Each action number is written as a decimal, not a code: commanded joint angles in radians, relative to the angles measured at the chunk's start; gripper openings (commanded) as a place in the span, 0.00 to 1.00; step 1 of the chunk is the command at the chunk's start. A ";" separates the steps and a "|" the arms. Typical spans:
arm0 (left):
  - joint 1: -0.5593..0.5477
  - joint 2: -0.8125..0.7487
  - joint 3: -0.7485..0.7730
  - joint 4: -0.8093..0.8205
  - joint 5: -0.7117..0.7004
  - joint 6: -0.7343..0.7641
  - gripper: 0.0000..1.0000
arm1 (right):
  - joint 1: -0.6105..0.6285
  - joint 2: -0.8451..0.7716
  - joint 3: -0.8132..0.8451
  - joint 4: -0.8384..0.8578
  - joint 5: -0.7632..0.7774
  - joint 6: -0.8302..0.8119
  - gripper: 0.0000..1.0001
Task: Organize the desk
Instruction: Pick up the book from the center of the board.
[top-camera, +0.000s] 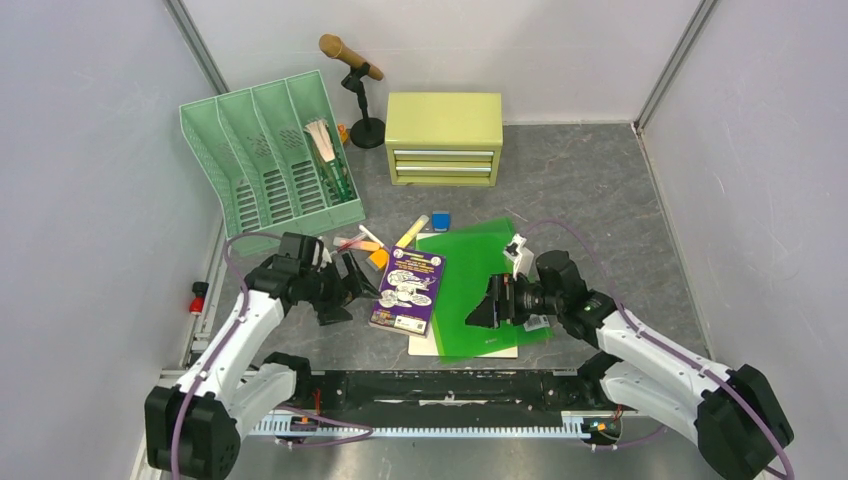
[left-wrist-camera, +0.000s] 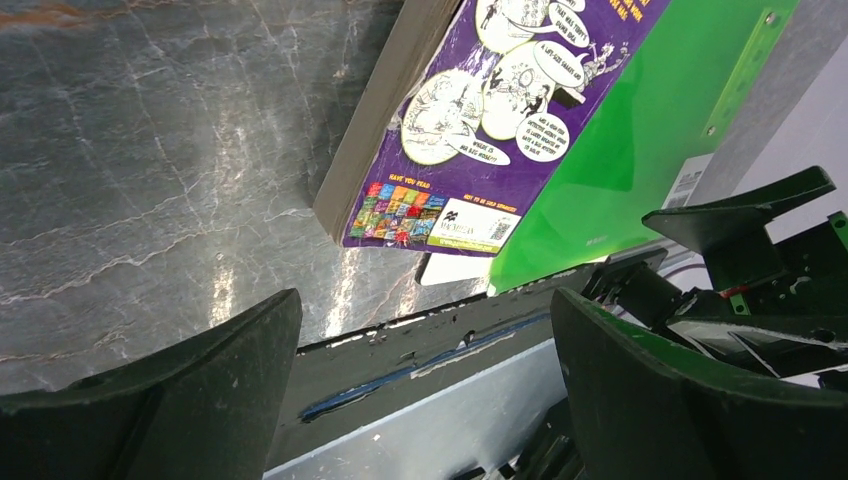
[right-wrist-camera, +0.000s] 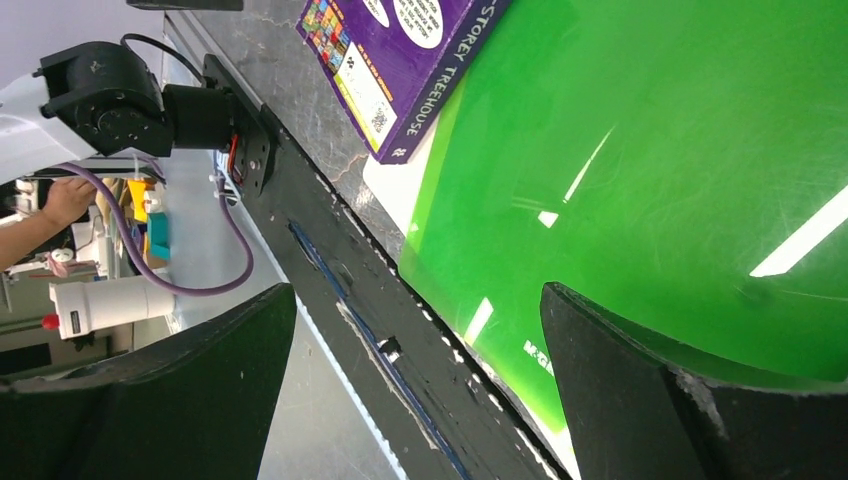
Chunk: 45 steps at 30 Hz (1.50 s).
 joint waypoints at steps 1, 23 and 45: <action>-0.037 0.039 -0.009 0.072 0.013 -0.032 1.00 | 0.022 0.019 -0.032 0.153 -0.005 0.058 0.98; -0.165 0.312 0.030 0.201 -0.123 -0.019 0.97 | 0.038 0.242 -0.061 0.393 0.022 0.108 0.98; -0.160 0.583 0.165 0.207 -0.185 0.157 0.57 | 0.051 0.563 -0.063 0.793 0.019 0.301 0.98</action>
